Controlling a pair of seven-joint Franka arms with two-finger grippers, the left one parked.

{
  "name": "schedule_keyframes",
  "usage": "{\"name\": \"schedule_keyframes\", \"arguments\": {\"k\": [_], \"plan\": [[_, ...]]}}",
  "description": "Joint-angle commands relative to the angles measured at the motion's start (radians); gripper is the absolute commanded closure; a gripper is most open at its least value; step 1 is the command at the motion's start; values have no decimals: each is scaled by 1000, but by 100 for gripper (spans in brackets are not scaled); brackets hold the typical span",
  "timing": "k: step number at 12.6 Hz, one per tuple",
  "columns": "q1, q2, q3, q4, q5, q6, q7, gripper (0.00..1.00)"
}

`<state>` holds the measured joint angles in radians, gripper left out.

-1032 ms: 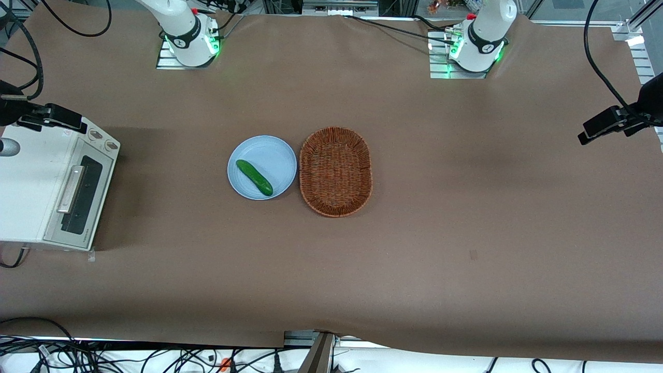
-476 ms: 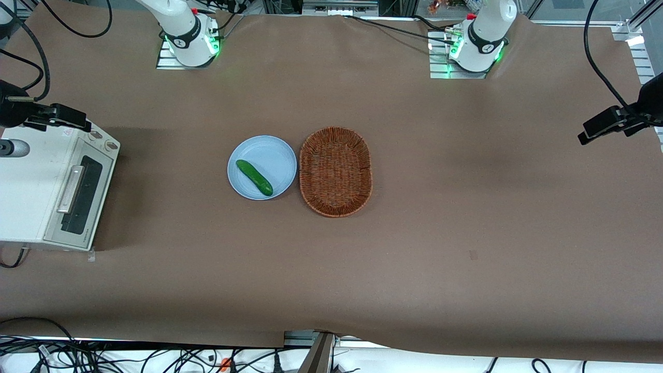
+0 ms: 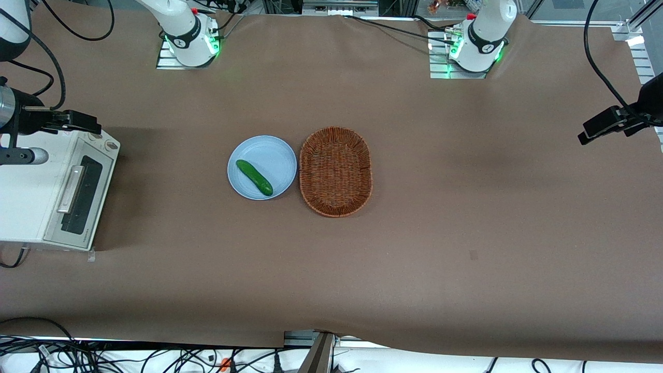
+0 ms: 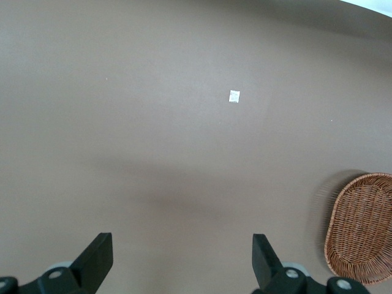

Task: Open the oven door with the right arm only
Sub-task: 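Move the right gripper down to the toaster oven's silver door handle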

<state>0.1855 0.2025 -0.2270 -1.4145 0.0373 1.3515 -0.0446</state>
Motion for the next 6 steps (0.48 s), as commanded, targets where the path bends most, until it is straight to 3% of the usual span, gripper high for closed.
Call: {"name": "schedule_keyframes", "arguments": {"k": [1, 2, 4, 6], "plan": [[3, 4, 3, -11, 6, -3, -3, 1], [6, 21, 3, -11, 6, -6, -1, 10], [17, 52, 5, -15, 3, -9, -12, 49], [26, 83, 5, -36, -10, -8, -15, 80]]}}
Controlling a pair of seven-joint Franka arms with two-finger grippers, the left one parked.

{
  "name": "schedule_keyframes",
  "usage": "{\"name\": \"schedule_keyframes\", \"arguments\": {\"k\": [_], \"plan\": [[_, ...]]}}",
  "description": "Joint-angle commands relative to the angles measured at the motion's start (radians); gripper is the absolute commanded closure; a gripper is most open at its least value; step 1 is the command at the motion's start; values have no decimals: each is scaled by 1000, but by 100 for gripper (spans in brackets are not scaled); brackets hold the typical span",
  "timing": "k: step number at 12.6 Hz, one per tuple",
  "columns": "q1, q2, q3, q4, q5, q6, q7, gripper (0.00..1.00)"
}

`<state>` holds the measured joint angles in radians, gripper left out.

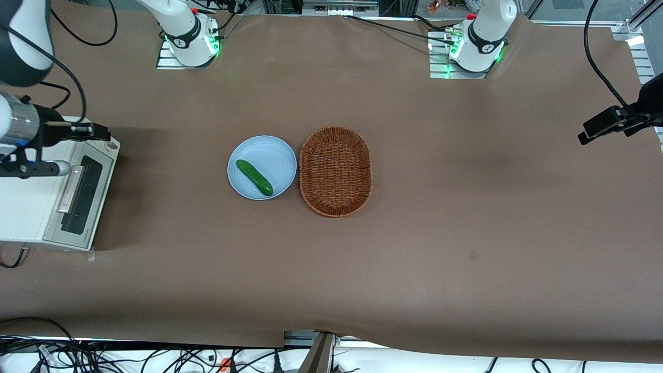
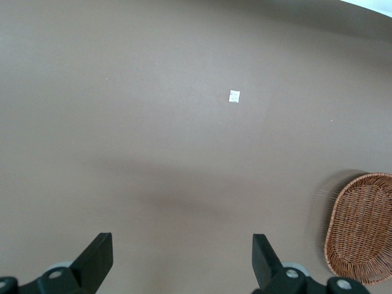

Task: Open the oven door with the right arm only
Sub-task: 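Move the right gripper down to the toaster oven's silver door handle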

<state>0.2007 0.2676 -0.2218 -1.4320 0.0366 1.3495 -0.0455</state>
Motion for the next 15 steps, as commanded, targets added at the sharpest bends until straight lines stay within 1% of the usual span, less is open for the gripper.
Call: {"name": "schedule_keyframes", "arguments": {"k": [1, 2, 3, 4, 6, 8, 12, 15], "plan": [[29, 31, -1, -39, -24, 2, -25, 92], [51, 48, -1, -54, -68, 13, -39, 99], [71, 64, -1, -77, -119, 45, -43, 100], [74, 67, -1, -112, -162, 83, -56, 100], [86, 73, -1, -186, -288, 198, -185, 100], [83, 79, -2, -237, -348, 270, -253, 100], [83, 87, -2, -321, -570, 374, -350, 100], [60, 97, -10, -346, -627, 451, -414, 100]]}}
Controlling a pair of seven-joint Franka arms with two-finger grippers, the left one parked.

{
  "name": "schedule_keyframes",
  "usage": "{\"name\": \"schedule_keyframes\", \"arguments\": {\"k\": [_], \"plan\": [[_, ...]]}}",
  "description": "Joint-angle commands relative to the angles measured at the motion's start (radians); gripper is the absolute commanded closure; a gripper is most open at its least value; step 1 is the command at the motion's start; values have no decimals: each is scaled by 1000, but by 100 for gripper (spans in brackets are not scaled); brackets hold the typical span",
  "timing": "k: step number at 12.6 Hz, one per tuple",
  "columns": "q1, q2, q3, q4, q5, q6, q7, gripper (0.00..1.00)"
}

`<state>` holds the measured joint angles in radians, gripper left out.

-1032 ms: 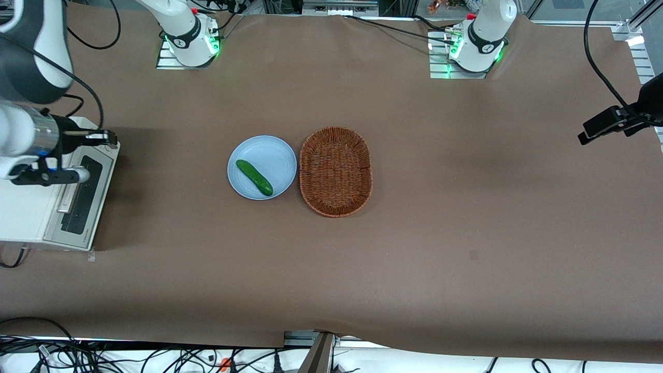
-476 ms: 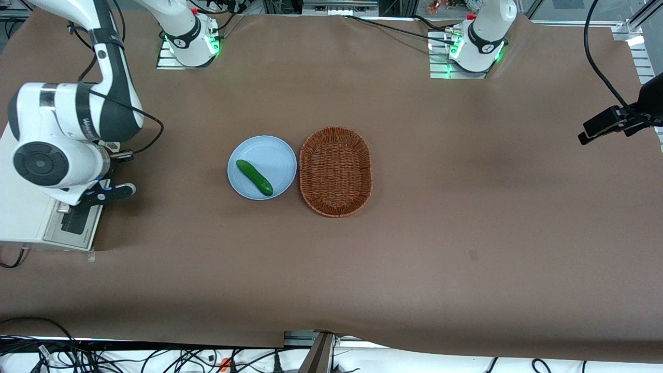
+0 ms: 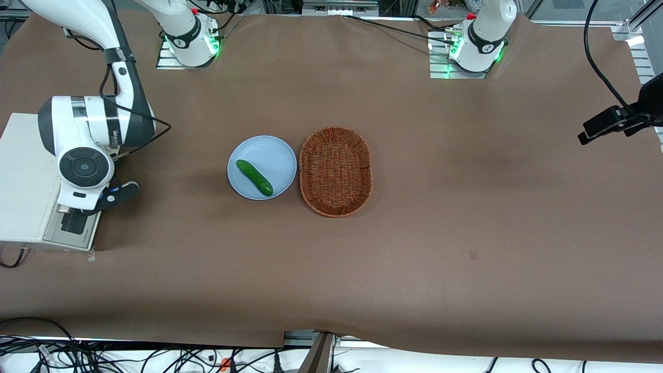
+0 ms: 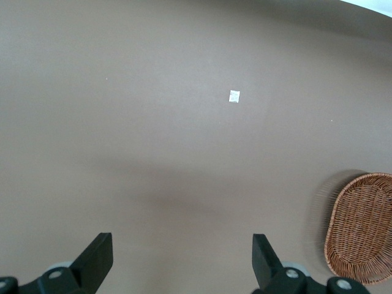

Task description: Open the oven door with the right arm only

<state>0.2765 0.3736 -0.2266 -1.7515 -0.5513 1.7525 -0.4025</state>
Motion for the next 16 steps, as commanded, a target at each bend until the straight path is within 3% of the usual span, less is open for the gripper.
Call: {"name": "schedule_keyframes", "arguments": {"k": [1, 4, 16], "plan": [[-43, -2, -5, -26, -41, 71, -94, 100], [-88, 2, -5, -26, -55, 114, -160, 100], [-120, 22, -5, -34, -61, 167, -183, 100]]}}
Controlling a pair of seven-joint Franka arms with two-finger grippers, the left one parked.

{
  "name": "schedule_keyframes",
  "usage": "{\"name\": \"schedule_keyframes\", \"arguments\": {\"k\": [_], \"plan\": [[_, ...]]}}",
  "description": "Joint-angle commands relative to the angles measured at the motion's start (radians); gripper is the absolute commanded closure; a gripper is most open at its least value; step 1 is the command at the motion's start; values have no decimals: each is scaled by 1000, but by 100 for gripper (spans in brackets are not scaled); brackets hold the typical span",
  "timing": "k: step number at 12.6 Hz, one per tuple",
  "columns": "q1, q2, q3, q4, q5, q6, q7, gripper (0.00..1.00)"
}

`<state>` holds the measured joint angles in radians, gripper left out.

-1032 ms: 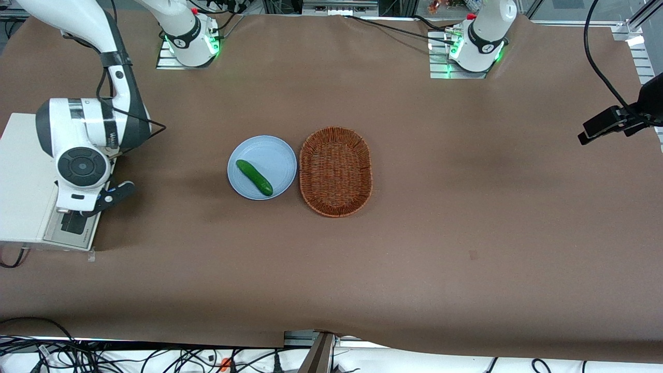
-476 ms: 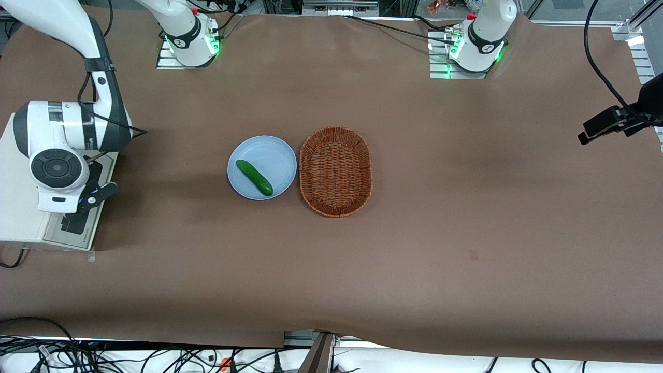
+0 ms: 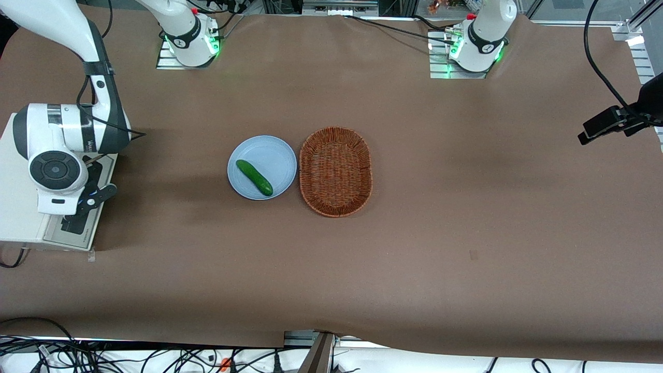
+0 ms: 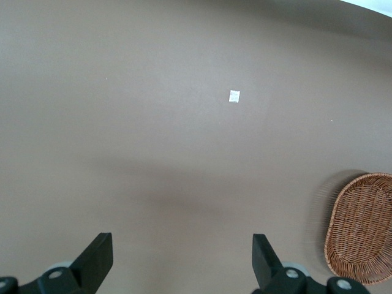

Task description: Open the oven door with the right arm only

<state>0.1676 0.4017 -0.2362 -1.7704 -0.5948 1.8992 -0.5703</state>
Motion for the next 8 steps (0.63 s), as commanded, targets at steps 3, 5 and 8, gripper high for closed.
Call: {"name": "schedule_keyframes", "arguments": {"k": [3, 5, 8], "plan": [[-13, 2, 6, -15, 0, 34, -7, 100], [-13, 8, 6, -15, 39, 44, -2, 100], [-11, 19, 6, -12, 76, 61, 3, 100]]}}
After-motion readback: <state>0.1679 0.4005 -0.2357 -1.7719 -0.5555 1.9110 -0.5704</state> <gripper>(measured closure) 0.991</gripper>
